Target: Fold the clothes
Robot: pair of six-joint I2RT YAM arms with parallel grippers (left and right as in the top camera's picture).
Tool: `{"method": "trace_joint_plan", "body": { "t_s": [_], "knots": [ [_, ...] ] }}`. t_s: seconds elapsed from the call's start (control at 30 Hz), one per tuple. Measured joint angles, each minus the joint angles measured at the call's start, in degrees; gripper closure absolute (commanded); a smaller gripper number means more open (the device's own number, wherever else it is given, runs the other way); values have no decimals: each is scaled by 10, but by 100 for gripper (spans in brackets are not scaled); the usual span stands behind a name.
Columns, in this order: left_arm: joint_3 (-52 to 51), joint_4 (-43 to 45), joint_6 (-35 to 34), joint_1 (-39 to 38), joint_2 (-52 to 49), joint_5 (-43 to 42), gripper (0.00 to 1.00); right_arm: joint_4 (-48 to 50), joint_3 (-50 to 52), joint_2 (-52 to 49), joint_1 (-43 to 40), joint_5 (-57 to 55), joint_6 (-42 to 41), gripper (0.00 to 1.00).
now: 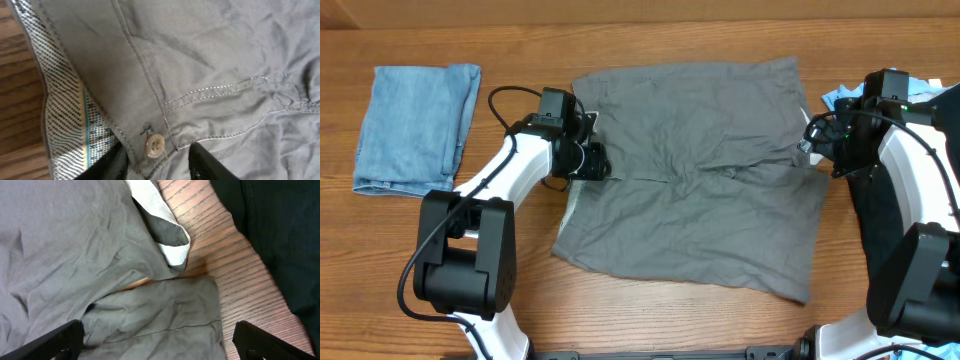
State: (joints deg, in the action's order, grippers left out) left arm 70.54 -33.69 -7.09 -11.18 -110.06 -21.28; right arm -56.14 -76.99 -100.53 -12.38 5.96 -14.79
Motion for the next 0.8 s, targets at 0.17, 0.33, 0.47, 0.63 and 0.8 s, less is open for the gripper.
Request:
{"method": "trace_joint_plan", "body": {
  "t_s": [0.17,0.33,0.47,0.63,0.8],
  "knots": [
    [0,-6,1,0,0,-8,68,0,0,0,0,0,0,0],
    [0,-7,0,0,0,-9,90,0,0,0,0,0,0,0],
    [0,-8,0,0,0,-9,96,0,0,0,0,0,0,0],
    [0,-8,0,0,0,-9,96,0,0,0,0,0,0,0],
    [0,-10,0,9,0,-11,96,0,0,0,0,0,0,0]
  ]
}}
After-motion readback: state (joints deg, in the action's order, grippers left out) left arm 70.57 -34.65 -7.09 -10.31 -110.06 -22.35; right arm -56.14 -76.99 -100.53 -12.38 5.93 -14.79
